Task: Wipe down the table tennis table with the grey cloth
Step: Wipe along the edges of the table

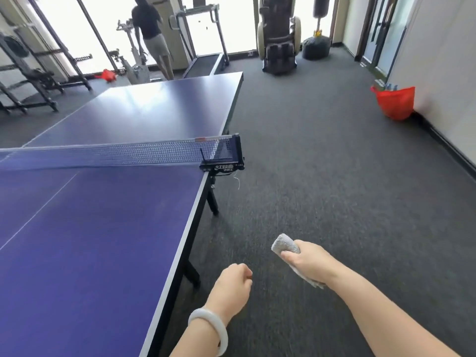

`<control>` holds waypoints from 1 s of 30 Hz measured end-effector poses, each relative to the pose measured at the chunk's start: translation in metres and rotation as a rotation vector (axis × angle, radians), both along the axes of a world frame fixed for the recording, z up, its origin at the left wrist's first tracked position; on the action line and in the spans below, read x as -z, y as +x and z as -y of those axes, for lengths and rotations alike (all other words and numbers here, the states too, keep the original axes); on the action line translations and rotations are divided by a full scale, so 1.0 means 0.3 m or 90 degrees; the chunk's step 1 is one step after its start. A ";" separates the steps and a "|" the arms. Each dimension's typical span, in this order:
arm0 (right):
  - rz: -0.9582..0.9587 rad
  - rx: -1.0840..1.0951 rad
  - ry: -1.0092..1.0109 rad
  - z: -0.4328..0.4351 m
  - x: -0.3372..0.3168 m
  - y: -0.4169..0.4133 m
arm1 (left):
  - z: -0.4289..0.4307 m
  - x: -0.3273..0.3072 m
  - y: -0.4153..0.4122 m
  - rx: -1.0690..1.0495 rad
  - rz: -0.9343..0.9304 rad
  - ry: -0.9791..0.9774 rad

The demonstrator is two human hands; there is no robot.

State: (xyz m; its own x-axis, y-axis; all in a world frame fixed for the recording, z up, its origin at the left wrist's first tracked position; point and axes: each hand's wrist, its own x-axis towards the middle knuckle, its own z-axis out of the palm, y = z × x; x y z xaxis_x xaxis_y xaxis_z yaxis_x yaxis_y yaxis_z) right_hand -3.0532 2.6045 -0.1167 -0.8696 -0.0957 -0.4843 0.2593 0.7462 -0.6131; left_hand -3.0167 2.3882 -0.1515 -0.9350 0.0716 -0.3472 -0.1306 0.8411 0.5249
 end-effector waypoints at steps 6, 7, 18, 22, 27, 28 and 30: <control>0.005 -0.018 -0.025 -0.094 0.000 -0.412 | -0.148 -0.037 -0.377 -0.029 -0.041 0.037; 0.005 -0.015 -0.041 -0.094 0.008 -0.482 | -0.154 -0.037 -0.440 -0.030 -0.043 0.039; 0.061 0.064 -0.175 -0.018 0.026 -1.308 | -0.031 -0.104 -1.277 0.001 -0.028 -0.019; 0.078 0.080 -0.222 0.034 0.019 -1.566 | 0.028 -0.185 -1.519 -0.002 -0.083 -0.028; 0.146 0.082 -0.278 0.107 0.081 -1.843 | 0.083 -0.231 -1.736 -0.025 -0.159 0.001; 0.156 0.074 -0.282 0.123 0.104 -1.905 | 0.091 -0.227 -1.777 -0.035 -0.177 -0.005; 0.181 0.053 -0.292 0.160 0.155 -2.023 | 0.104 -0.211 -1.852 -0.060 -0.193 -0.032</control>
State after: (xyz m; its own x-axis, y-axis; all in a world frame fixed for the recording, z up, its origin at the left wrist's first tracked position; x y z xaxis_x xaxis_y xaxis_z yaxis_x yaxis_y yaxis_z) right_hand -3.6601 2.5566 -0.1630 -0.7239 -0.2889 -0.6264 0.5095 0.3883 -0.7679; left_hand -3.5724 2.3569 -0.0882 -0.9982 -0.0298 -0.0523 -0.0523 0.8584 0.5104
